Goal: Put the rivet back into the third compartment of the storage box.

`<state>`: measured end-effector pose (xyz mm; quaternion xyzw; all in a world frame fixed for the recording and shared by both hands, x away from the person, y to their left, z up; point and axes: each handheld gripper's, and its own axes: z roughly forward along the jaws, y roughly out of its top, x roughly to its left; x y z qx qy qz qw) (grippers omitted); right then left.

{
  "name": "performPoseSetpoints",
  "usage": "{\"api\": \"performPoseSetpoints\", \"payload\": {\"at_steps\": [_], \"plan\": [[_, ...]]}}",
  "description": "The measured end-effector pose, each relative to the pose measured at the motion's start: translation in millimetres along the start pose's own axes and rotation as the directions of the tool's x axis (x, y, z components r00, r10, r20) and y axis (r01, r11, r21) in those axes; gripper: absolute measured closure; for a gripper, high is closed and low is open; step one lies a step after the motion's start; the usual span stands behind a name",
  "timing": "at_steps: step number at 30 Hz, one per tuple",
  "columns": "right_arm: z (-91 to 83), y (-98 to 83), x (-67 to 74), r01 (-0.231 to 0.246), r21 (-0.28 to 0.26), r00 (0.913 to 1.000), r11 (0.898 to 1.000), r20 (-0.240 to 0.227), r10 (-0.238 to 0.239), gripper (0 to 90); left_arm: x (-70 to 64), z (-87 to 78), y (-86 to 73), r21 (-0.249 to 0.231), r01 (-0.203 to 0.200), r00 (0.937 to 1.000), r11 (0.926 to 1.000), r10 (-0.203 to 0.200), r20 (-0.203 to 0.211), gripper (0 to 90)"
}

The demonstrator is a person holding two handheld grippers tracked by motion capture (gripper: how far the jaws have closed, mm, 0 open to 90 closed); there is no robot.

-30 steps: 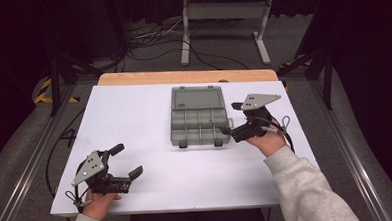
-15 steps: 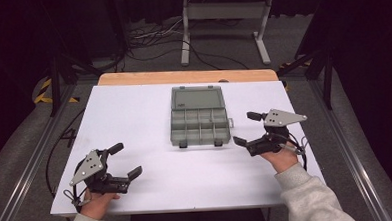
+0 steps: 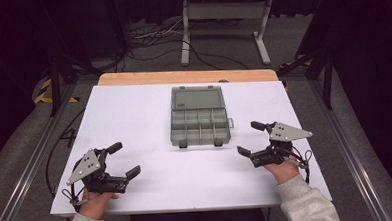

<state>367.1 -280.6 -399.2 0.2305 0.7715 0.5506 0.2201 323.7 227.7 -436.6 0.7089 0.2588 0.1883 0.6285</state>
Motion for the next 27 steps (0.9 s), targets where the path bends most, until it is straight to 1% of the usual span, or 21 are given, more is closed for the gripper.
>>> {"api": "performPoseSetpoints", "payload": {"at_steps": [1,2,3,5,6,9,10,13,15,19,21,23,25,27], "plan": [[-0.3,-2.2,0.3,0.000,0.004,1.0000,1.000,0.002,0.000,2.7,-0.2,-0.4,-0.4,0.000,0.009,1.0000,1.0000,-0.009,0.000,0.2],[-0.3,-2.2,0.3,0.000,0.004,1.0000,1.000,0.002,0.000,2.7,-0.2,-0.4,-0.4,0.000,0.009,1.0000,1.0000,-0.009,0.000,0.2],[-1.0,-8.0,1.0,0.002,0.011,1.0000,1.000,0.007,-0.002,2.7,0.6,-1.0,-0.6,0.000,0.001,1.0000,1.0000,-0.001,-0.007,0.2],[-2.0,-12.7,1.7,-0.005,0.015,1.0000,1.000,0.006,0.005,2.6,1.5,-2.0,-1.3,-0.003,0.008,0.9999,1.0000,-0.008,-0.009,0.2],[-2.7,-15.6,2.3,-0.008,0.014,1.0000,1.000,0.004,0.008,2.6,2.2,-2.2,-1.6,-0.005,0.004,0.9999,1.0000,-0.004,-0.010,0.2],[-4.6,-20.9,3.9,-0.011,0.010,0.9999,1.000,0.007,0.011,2.6,3.4,-3.3,-3.4,-0.004,0.010,0.9999,0.9999,-0.010,-0.008,0.2],[-5.1,-22.0,4.5,-0.014,0.006,0.9999,1.000,0.008,0.014,2.6,4.1,-3.2,-4.2,-0.010,0.009,0.9999,0.9999,-0.010,-0.010,0.2],[-6.7,-26.4,6.5,-0.010,0.001,0.9999,1.000,0.009,0.010,2.6,4.1,-3.7,-6.5,-0.020,0.031,0.9995,0.9993,-0.031,-0.003,0.1],[-6.4,-28.2,6.9,-0.007,0.006,0.9999,1.000,0.011,0.007,2.5,3.4,-3.9,-7.9,-0.021,0.032,0.9995,0.9993,-0.032,-0.004,0.1],[-2.5,-33.9,5.1,-0.018,0.023,0.9997,1.000,0.018,0.017,2.3,3.9,-3.0,-11.3,-0.017,0.015,0.9999,0.9997,-0.015,0.004,0.1],[-0.9,-36.9,4.5,-0.012,0.037,0.9995,0.999,0.028,0.011,2.2,4.3,-2.7,-12.4,-0.019,0.021,0.9998,0.9996,-0.021,0.008,0.1],[-0.1,-39.0,4.5,-0.016,0.041,0.9995,0.999,0.027,0.015,2.1,3.9,-2.4,-12.8,-0.020,0.025,0.9997,0.9995,-0.025,0.006,0.2],[0.7,-39.8,5.1,-0.016,0.041,0.9995,0.999,0.027,0.015,2.0,3.7,-2.4,-12.4,-0.019,0.016,0.9999,0.9997,-0.015,0.003,0.2],[1.8,-40.4,5.7,-0.025,0.039,0.9993,0.999,0.028,0.024,2.1,3.7,-2.4,-12.3,-0.018,0.016,0.9999,0.9997,-0.016,0.003,0.2]]}}
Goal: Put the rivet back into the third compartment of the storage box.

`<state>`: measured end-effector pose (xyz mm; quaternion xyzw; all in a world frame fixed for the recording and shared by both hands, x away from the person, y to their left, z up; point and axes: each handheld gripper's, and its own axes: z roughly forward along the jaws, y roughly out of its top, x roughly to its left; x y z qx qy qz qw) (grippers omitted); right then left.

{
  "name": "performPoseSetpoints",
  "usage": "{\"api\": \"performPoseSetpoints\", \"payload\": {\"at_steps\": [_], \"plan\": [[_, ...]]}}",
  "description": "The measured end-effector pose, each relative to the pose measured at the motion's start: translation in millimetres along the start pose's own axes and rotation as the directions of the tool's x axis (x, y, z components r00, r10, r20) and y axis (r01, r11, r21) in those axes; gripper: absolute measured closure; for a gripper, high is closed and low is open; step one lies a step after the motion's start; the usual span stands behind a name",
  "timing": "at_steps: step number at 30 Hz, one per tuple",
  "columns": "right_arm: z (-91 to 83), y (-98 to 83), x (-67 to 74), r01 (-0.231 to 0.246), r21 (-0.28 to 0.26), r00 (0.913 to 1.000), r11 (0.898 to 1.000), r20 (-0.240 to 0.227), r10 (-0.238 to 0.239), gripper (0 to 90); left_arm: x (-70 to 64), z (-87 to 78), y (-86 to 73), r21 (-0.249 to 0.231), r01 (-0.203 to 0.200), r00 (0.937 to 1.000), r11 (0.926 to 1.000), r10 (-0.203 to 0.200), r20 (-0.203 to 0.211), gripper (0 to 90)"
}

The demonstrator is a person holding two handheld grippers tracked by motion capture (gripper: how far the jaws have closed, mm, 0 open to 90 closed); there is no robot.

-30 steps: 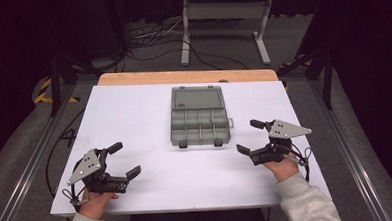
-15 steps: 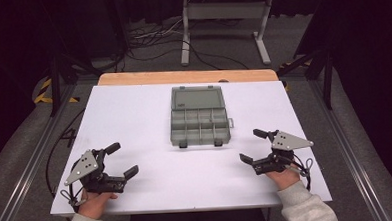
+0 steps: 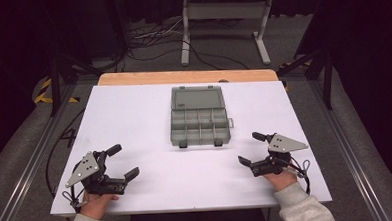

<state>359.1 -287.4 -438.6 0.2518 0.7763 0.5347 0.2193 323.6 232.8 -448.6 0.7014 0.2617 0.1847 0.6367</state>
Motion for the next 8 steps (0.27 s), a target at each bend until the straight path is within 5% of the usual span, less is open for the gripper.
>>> {"api": "performPoseSetpoints", "payload": {"at_steps": [8], "plan": [[1.0,-0.2,2.7,-0.004,-0.011,1.0000,1.000,0.003,0.004,2.0,0.0,0.7,0.4,0.006,0.002,0.9998,1.0000,-0.002,-0.017,0.1]]}}
